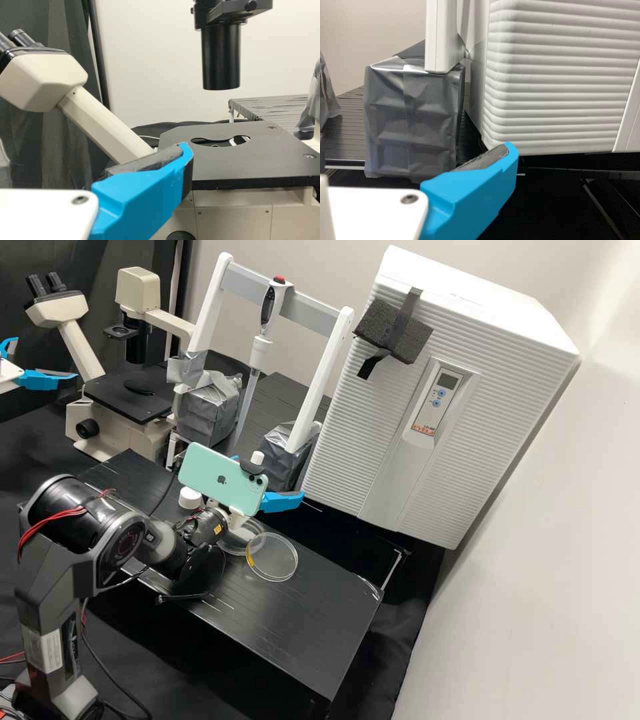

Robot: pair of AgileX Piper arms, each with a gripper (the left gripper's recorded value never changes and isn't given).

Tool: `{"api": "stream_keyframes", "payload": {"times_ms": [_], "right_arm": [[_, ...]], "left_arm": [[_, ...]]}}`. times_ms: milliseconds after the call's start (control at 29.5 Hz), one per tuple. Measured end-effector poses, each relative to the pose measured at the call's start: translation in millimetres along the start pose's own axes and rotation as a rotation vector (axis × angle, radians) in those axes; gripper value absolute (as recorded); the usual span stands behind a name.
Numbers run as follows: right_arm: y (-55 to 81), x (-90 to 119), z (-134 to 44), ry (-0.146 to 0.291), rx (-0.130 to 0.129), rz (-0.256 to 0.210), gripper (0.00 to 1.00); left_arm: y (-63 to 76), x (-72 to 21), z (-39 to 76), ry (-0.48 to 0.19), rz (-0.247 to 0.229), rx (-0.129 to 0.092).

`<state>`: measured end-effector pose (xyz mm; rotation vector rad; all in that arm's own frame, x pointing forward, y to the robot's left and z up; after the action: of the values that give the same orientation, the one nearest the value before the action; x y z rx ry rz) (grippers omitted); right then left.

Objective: Close the bottle

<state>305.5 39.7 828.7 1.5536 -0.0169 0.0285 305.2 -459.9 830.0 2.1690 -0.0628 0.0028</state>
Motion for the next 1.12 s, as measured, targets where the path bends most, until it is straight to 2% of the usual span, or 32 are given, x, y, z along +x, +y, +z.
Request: {"api": "stream_keyframes", "payload": {"times_ms": [271,305,338,440,508,542,677,812,1015,1117], "right_arm": [[0.0,0,0.0,0.0,0.0,0.0,1.0],[0.0,0,0.0,0.0,0.0,0.0,1.0],[0.0,0,0.0,0.0,0.0,0.0,1.0],[0.0,0,0.0,0.0,0.0,0.0,1.0],[0.0,0,0.0,0.0,0.0,0.0,1.0],[0.0,0,0.0,0.0,0.0,0.0,1.0],[0.0,0,0.0,0.0,0.0,0.0,1.0],[0.0,0,0.0,0.0,0.0,0.0,1.0],[0.0,0,0.0,0.0,0.0,0.0,1.0],[0.0,0,0.0,0.0,0.0,0.0,1.0]], "left_arm": [[0.0,0.0,0.0,0.0,0.0,0.0],[-0.2,-0.5,0.9,-0.01,0.002,0.006],[-0.4,-1.2,1.7,-0.02,0.006,0.004],[-6.2,-10.3,7.4,-0.095,0.015,-0.023],[-11.0,-16.8,12.0,-0.146,0.008,-0.03],[-16.5,-23.0,17.3,-0.201,-0.01,-0.024],[-30.4,-39.4,26.3,-0.316,-0.063,-0.011],[-44.5,-55.3,29.3,-0.363,-0.15,-0.048],[-59.2,-76.7,32.0,-0.407,-0.243,-0.064],[-63.0,-82.4,32.7,-0.416,-0.272,-0.085]]}}
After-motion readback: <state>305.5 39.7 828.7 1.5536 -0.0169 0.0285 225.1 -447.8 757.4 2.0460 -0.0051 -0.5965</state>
